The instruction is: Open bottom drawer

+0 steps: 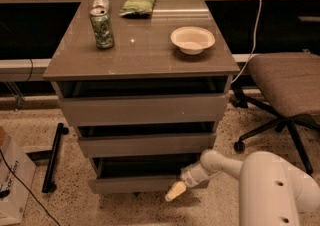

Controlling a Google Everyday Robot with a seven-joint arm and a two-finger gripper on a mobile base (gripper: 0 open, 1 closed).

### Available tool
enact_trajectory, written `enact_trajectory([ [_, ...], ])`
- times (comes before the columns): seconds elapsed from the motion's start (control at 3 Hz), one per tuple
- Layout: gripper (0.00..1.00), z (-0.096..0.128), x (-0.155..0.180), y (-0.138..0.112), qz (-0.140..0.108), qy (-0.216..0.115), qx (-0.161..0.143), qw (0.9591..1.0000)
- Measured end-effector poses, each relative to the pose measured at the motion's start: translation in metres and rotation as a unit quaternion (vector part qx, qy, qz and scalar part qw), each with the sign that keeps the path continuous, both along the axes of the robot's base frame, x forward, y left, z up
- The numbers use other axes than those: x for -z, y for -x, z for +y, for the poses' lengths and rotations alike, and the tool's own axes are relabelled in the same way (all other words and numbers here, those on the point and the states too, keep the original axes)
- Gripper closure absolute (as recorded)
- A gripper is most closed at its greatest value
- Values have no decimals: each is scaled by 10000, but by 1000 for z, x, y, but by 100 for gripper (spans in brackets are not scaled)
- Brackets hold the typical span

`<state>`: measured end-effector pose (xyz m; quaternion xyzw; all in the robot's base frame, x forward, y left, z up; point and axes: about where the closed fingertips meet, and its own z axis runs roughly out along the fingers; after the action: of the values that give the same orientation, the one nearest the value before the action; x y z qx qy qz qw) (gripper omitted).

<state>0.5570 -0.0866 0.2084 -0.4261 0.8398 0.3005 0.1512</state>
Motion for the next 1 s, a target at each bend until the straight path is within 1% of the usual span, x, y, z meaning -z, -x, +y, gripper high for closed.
enact_trajectory([
  [0.33, 19, -5, 21, 2, 243, 172, -96, 9995],
  [0.67, 42, -5, 16, 2, 243, 172, -96, 9995],
  [1.0, 44, -5, 15, 2, 243, 172, -96, 9995],
])
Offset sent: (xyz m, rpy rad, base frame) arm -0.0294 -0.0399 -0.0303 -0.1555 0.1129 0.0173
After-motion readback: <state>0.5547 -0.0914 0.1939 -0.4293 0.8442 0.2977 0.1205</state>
